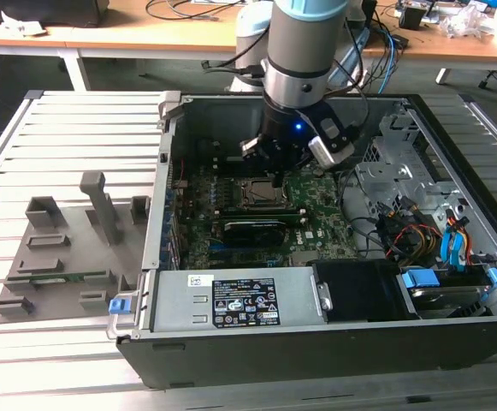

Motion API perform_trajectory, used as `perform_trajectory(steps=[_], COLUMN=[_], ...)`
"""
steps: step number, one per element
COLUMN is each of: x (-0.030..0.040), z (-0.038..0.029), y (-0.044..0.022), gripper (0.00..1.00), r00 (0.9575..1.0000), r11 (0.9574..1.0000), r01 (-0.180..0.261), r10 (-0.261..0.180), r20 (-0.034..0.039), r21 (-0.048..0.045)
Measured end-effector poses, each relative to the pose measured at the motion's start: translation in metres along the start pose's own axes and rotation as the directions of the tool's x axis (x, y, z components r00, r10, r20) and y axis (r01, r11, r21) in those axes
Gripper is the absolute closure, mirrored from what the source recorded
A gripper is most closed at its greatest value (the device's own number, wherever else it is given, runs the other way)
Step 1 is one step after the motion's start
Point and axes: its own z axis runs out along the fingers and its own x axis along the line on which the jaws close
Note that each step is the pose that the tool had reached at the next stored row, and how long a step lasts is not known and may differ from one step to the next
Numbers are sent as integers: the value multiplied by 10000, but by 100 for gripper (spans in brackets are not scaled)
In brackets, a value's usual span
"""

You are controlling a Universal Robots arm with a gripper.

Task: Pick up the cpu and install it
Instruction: 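Install the second cpu locking lever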

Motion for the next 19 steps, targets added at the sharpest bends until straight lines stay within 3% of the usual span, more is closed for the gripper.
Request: perform_trajectory(steps=[3,4,9,10,13,15,18,19], x=[-242,-284,-290,-255,14,72,237,357], z=[3,6,5,11,30,34,47,56], y=[-26,-30,-32,-29,-6,-19,-89,-133], gripper=[89,89,89,89,89,89,89,89], r00=[10000,10000,10000,10000,10000,10000,10000,10000], r11=[10000,10000,10000,10000,10000,10000,10000,9999], r01=[-2,0,-1,-1,0,-2,-2,-3], r10=[3,0,2,1,0,2,2,2], r20=[-30,-34,-36,-35,-36,-36,-21,-16], r21=[34,33,41,42,43,42,-72,-104])
